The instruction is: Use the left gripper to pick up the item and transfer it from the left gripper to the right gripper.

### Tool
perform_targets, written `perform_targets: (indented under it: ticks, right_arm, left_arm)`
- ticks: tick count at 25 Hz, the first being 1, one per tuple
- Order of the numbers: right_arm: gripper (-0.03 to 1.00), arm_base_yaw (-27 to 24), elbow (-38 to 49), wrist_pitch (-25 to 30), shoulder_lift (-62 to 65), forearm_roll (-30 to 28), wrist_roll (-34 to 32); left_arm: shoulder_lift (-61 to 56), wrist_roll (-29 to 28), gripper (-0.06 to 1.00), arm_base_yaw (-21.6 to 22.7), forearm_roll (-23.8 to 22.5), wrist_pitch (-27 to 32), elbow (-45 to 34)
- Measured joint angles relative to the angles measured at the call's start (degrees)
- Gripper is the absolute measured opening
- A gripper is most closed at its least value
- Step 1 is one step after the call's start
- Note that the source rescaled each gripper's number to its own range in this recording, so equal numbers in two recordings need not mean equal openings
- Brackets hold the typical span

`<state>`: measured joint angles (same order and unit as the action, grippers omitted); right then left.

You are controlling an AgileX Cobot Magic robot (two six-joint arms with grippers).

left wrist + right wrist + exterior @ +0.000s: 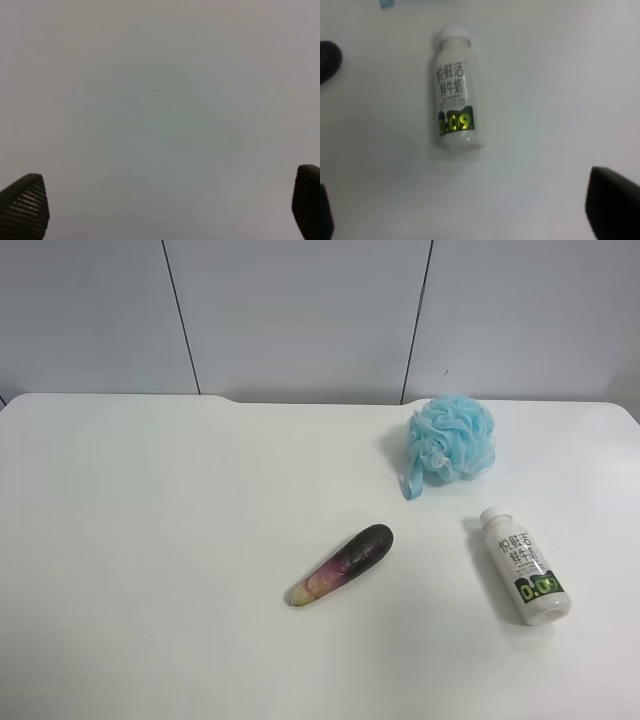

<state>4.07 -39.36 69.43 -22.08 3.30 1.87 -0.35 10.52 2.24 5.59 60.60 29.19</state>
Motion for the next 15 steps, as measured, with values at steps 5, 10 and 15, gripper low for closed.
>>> perform_targets:
  ticks: [5, 10, 15]
  right_arm:
    - [1.00, 0.00, 4.86, -0.87, 5.46, -0.01, 0.69]
    - [1.00, 0.00, 8.08, -7.10, 12.07, 0.43, 4.67]
    - [1.00, 0.00, 9.07, -8.88, 17.34, 1.62, 5.64]
  left_arm:
    - [0.00, 0.00, 0.95, 0.00, 0.00, 0.00, 0.00]
    - [0.00, 0.00, 0.95, 0.00, 0.00, 0.00, 0.00]
    - [0.00, 0.00, 0.95, 0.00, 0.00, 0.00, 0.00]
